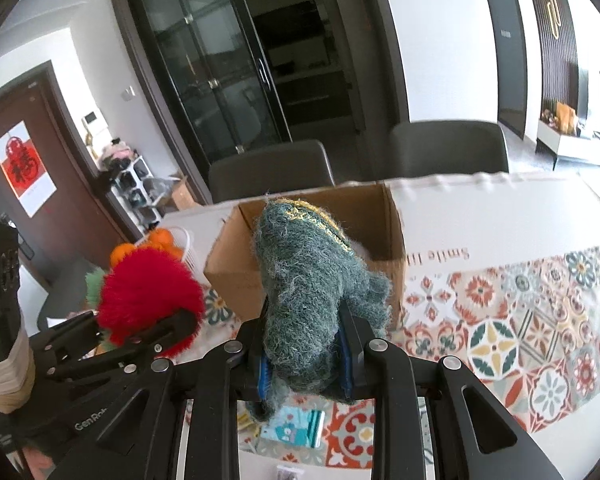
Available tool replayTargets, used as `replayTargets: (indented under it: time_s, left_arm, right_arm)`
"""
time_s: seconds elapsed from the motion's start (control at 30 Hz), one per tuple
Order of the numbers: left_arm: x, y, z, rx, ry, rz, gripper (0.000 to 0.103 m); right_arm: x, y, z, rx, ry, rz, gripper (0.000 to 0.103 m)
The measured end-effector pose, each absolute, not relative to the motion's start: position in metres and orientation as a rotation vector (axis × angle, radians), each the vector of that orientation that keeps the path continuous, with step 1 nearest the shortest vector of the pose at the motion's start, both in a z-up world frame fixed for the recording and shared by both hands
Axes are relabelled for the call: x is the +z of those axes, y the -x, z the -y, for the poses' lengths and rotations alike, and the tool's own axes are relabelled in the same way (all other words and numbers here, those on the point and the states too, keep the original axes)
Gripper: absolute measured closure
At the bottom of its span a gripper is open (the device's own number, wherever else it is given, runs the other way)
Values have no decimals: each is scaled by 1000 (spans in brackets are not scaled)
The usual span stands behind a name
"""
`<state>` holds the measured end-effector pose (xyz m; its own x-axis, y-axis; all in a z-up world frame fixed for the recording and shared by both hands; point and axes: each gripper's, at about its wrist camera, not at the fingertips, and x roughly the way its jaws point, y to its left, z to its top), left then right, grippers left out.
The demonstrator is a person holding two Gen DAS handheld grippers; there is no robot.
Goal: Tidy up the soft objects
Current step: 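Lift the pompom and glove over the cardboard box and release both inside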
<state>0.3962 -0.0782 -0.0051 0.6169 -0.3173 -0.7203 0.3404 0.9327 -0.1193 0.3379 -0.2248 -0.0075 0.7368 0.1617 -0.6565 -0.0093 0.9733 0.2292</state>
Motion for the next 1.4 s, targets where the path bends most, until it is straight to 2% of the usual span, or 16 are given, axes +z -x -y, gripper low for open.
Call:
replayTargets:
  time_s: [0.77,1.4]
  left_arm:
    - [14,-464,82,-392,-55,-792,62]
    - [-34,-535,89,-370,-47,-958,61]
  right_arm:
    - [32,-408,219,125,-141,-689,76]
    - [-15,-502,222,178,-124,-908,76]
